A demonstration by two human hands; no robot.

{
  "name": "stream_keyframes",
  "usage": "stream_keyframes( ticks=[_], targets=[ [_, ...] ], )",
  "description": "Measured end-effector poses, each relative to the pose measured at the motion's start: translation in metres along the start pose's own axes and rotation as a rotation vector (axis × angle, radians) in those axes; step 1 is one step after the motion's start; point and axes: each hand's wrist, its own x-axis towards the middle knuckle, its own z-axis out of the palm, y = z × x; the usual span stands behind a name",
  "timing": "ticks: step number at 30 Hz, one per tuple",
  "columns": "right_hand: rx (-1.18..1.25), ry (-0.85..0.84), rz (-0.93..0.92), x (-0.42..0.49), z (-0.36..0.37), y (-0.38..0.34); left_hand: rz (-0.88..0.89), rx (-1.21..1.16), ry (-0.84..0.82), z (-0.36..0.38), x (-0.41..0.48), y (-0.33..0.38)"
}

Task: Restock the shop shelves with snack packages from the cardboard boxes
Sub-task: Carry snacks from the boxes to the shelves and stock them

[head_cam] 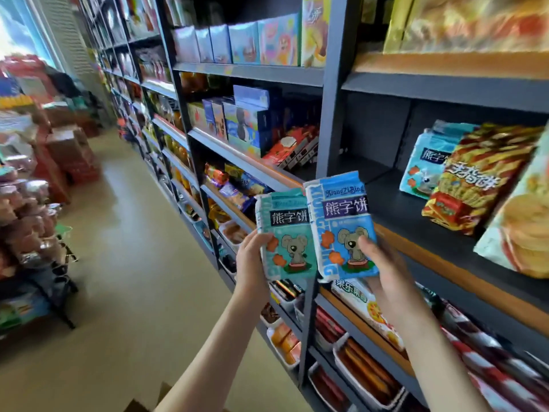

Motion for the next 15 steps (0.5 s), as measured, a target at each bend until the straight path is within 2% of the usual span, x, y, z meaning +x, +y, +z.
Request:
stream_keyframes(
  ticks=[4, 10, 15],
  targets=[
    [0.052, 0.153, -0.061, 0.001, -0.004, -0.008, 0.000, -0.029, -0.057, 0.015, 0.025, 0.006],
    [0.094, 0.344, -0.160, -0.012, -0.029, -0.024, -0.048, -0.036, -0.267, 0.049, 0.039, -0.006],
    [0.097, 0.427, -0.212, -0.019, -0.050, -0.042, -0.095, -0.031, -0.340, 0.081, 0.034, -0.020]
  ],
)
